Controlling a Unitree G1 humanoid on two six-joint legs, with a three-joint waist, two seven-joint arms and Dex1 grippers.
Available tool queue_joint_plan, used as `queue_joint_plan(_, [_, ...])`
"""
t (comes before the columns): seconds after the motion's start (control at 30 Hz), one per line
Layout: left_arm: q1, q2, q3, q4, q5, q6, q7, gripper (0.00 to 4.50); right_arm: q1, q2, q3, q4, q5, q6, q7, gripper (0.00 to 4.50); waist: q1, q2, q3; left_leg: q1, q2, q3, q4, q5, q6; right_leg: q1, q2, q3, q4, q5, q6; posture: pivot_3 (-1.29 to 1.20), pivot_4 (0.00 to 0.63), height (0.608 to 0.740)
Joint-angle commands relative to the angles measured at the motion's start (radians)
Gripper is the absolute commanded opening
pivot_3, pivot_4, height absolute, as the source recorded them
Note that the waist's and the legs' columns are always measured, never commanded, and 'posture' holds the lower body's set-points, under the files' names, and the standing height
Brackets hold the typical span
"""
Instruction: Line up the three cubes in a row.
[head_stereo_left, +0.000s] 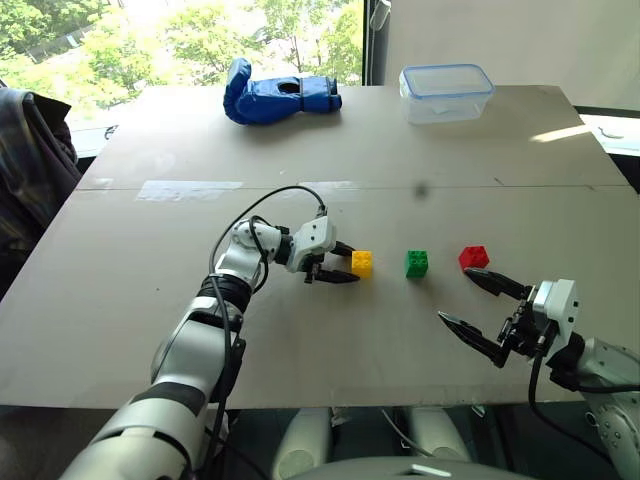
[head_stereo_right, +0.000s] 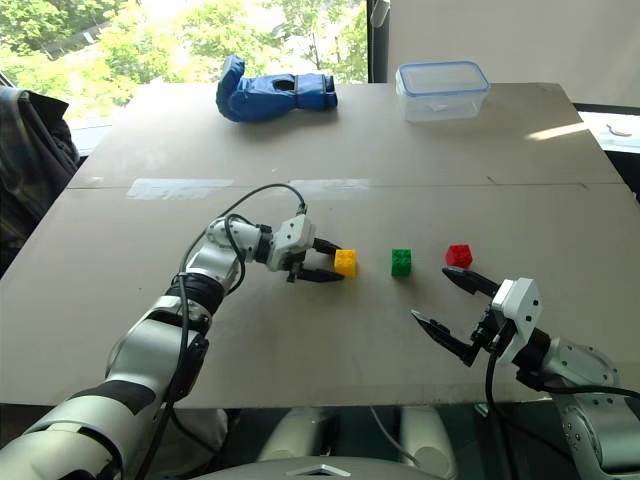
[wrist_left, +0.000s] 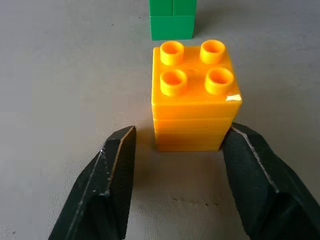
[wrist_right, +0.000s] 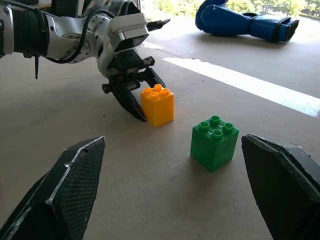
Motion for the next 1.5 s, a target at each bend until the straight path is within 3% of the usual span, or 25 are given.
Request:
queue_joint_plan(0.03, [-0.019,0.004,-0.002,0.03,0.033,-0.036,0.027,2.49,-0.006,-0.008,-0.013,-0.032,0.007,-0.008,0.002,4.5,0.0,0.0,0.0,0.0,0.0,0.0,0.0,0.0,0.0,0.0,0.0,0.0,0.0,0.0,0.0,0.0,0.15,0.74])
queue_joint_plan(0.93, [0.054,0.061,0.026,-0.091,0.0,0.02,-0.043,2.49,-0.012,-0.023,-0.015,-0.011,0.017,-0.005,0.03,4.5,-0.003,0.0,0.0,0.0,0.0,0.0,0.0,0.0,0.0,0.0,0.0,0.0,0.001,0.0,0.0,0.0,0.15,0.74])
queue_joint_plan(1.17, [0.221,0.154,0.091,-0.435,-0.163,0.227,-0.101,2.49,-0.002,-0.03,-0.013,-0.005,0.024,-0.01,0.057,4.5,-0.002,0.0,0.0,0.0,0.003,0.0,0.0,0.0,0.0,0.0,0.0,0.001,0.0,0.0,0.0,0.0,0.15,0.74])
queue_joint_plan(1.37, [0.488,0.263,0.253,-0.871,-0.362,0.566,0.029,2.49,0.008,-0.038,-0.027,0.041,0.029,-0.031,0.107,4.5,-0.007,0.0,0.001,0.001,0.005,0.001,0.0,0.0,0.0,0.0,-0.001,0.001,0.0,0.0,0.0,0.0,0.15,0.74])
queue_joint_plan(1.5, [0.687,0.284,0.356,-1.106,-0.44,0.697,0.169,2.49,0.008,-0.038,-0.051,0.094,0.037,-0.052,0.136,4.5,0.003,0.003,0.001,0.001,0.006,0.002,-0.001,0.0,0.0,-0.001,-0.001,0.001,0.0,0.0,0.0,0.0,0.15,0.74])
